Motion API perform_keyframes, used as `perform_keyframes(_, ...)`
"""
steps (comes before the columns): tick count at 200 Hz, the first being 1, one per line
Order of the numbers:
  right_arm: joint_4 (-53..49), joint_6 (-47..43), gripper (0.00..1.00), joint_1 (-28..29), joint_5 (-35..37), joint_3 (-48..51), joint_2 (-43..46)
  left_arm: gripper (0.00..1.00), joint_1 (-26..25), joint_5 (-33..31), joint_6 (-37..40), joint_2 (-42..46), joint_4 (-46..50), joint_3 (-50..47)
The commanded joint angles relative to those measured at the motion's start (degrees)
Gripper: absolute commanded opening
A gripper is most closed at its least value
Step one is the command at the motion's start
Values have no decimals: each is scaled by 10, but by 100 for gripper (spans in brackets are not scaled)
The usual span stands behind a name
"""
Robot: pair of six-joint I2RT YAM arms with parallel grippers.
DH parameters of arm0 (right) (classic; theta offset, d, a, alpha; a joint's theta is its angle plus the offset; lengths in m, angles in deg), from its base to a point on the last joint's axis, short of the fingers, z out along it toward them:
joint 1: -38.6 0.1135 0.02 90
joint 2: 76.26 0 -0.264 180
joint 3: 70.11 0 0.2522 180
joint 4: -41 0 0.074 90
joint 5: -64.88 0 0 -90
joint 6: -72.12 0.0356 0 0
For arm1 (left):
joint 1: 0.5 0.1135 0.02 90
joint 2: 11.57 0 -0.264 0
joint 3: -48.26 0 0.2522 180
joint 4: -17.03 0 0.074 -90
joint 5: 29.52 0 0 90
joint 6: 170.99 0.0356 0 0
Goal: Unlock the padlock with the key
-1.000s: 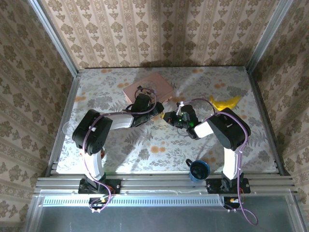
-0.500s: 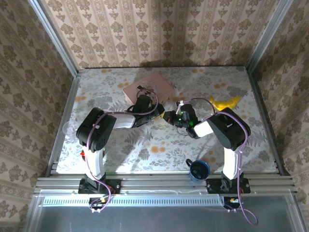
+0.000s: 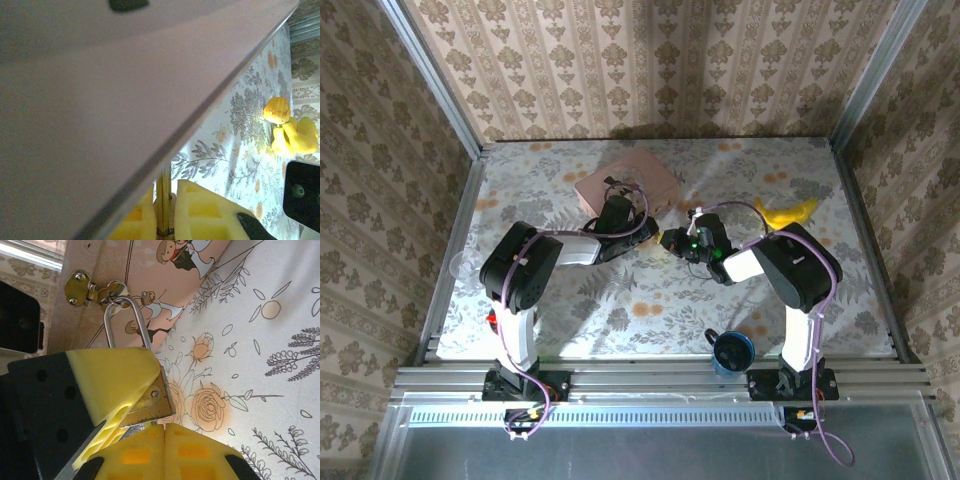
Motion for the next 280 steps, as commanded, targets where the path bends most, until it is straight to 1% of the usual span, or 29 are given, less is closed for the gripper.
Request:
perform_keyframes(1, -13, -16, 6, 0, 16, -14, 38, 0, -1, -1, 9, 9, 13, -6)
perform_keyframes(40, -73, -45, 17, 3, 31, -4, 85, 0, -5, -2, 7, 39, 16, -32)
perform_keyframes(70, -169, -96, 19, 14, 57, 2, 143, 0, -9, -1, 7, 77, 27, -61)
perform_keyframes(117, -342, -185, 27, 37, 129, 18, 263, 0, -31, -10, 7, 119, 90, -79)
perform_keyframes(135, -403, -217, 29, 51, 164, 27, 303, 0, -40, -4, -8, 125, 93, -87)
perform_keyframes(138, -412, -221, 30, 54, 171, 28, 323, 0, -42, -3, -11, 126, 92, -89)
perform_keyframes(148, -447, -237, 32, 65, 192, 31, 351, 0, -46, -1, -16, 128, 91, -93)
perform_keyframes(167, -490, -262, 46, 85, 218, 43, 399, 0, -55, -6, -15, 133, 98, -95)
perform_keyframes(174, -500, -268, 53, 90, 224, 50, 417, 0, -56, -7, -16, 135, 104, -94)
perform_keyframes(181, -511, -270, 63, 93, 232, 57, 433, 0, -57, -7, -17, 137, 110, -94)
perform_keyframes(183, -513, -271, 70, 93, 233, 59, 437, 0, -57, -7, -18, 137, 110, -93)
perform_keyframes(184, -515, -271, 76, 93, 234, 59, 437, 0, -57, -7, -18, 138, 111, -93)
perform_keyframes(186, -518, -271, 92, 94, 235, 61, 441, 0, -57, -7, -19, 138, 112, -93)
perform_keyframes(187, -520, -272, 96, 94, 235, 62, 443, 0, -57, -7, -19, 138, 113, -93)
perform_keyframes(190, -523, -273, 100, 94, 236, 64, 449, 0, -58, -7, -19, 140, 115, -93)
perform_keyframes(205, -537, -277, 100, 98, 237, 74, 476, 0, -58, -10, -20, 148, 129, -91)
perform_keyframes(232, -532, -280, 100, 110, 228, 94, 503, 0, -59, -14, -11, 161, 162, -83)
perform_keyframes(258, -503, -284, 100, 142, 272, 119, 518, 0, -58, -16, -7, 166, 183, -77)
perform_keyframes(280, -508, -298, 100, 162, 293, 110, 506, 0, -56, -14, -5, 166, 197, -71)
